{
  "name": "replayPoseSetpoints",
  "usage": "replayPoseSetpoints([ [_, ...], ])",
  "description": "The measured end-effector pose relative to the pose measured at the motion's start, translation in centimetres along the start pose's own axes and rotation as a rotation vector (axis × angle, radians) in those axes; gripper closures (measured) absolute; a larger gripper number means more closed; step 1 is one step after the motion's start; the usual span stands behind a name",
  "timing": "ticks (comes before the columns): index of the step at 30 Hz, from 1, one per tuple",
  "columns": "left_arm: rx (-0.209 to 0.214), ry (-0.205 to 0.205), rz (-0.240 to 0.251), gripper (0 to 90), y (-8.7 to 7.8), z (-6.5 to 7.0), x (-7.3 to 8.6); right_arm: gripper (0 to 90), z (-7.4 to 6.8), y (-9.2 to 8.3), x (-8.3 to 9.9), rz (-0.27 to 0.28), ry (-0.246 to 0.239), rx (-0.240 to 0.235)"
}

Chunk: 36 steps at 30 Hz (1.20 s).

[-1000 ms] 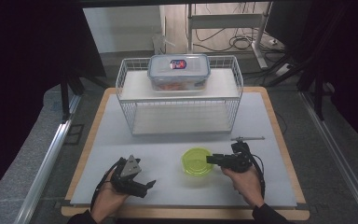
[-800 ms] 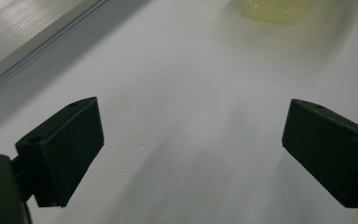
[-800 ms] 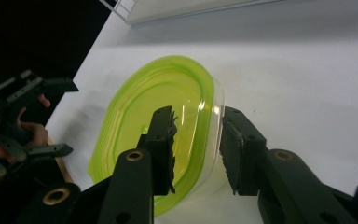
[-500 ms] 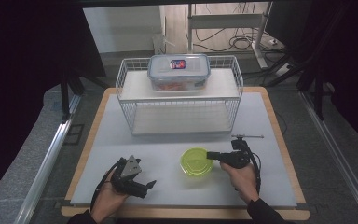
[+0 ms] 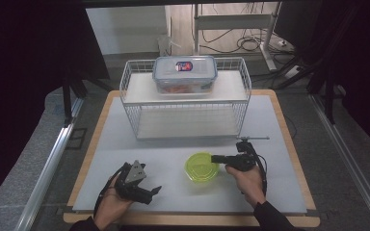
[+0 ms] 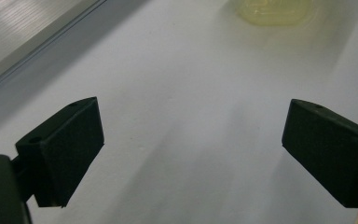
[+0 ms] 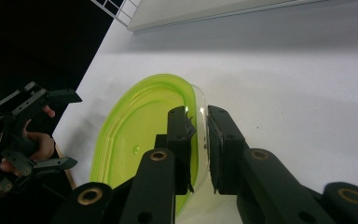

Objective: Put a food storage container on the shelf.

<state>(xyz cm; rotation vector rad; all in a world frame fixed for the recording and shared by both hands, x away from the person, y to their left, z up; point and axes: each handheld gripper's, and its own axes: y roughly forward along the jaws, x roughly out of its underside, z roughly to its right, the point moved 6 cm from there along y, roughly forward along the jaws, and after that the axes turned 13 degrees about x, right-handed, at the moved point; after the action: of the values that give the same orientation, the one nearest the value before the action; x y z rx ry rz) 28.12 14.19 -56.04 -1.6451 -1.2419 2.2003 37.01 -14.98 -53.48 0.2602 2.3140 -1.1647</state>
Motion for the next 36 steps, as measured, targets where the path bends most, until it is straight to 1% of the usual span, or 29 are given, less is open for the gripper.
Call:
replayPoseSetpoints([
  [2,0.001,0.000,-0.001,5.4,0.0,0.0,0.0,79.4,0.0,0.0,0.0,0.003,0.000,-0.003],
  [5,0.000,0.002,-0.004,5.4,0.0,0.0,0.0,77.3,0.1,0.1,-0.2,-0.012,0.001,-0.013],
  [6,0.000,0.003,-0.004,5.4,0.0,0.0,0.0,71.9,0.2,0.2,-0.3,-0.005,0.009,-0.010],
  [7,0.000,0.002,-0.005,5.4,0.0,0.0,0.0,69.1,0.3,0.4,-0.3,-0.008,0.018,-0.012],
  [8,0.000,0.002,-0.005,5.4,0.0,0.0,0.0,69.0,0.4,0.5,-0.4,-0.008,0.027,-0.022],
  [10,0.001,0.002,-0.005,5.4,0.0,0.0,0.0,70.4,0.5,0.8,-0.5,-0.008,0.044,-0.037],
  [12,0.001,0.002,-0.006,5.4,0.1,0.0,0.1,74.6,0.5,0.8,-0.6,-0.013,0.052,-0.053],
  [14,0.001,0.003,-0.006,5.4,0.1,0.0,0.1,78.3,0.3,0.8,-0.5,-0.015,0.046,-0.066],
  [16,0.001,0.003,-0.006,5.4,0.1,0.1,0.0,79.6,0.2,0.8,-0.5,-0.023,0.036,-0.062],
  [18,0.001,0.005,-0.007,5.4,0.1,0.1,0.0,80.0,0.1,0.7,-0.5,-0.028,0.035,-0.058],
  [26,-0.002,0.005,-0.004,5.4,0.0,0.0,0.0,80.6,-0.4,0.4,-0.5,-0.016,0.018,-0.045],
  [31,-0.002,0.006,-0.005,5.4,0.0,0.0,0.0,80.7,-0.6,0.0,-0.8,-0.005,0.033,-0.067],
  [34,-0.003,0.005,-0.004,5.4,0.0,0.0,0.0,80.7,-0.8,-0.5,-1.2,0.003,0.051,-0.092],
  [35,-0.003,0.005,-0.004,5.4,0.0,0.0,0.0,80.7,-0.8,-0.5,-1.2,0.003,0.051,-0.092],
  [36,-0.003,0.005,-0.002,5.4,0.0,0.0,0.0,80.7,-1.0,-0.9,-1.6,0.011,0.057,-0.103],
])
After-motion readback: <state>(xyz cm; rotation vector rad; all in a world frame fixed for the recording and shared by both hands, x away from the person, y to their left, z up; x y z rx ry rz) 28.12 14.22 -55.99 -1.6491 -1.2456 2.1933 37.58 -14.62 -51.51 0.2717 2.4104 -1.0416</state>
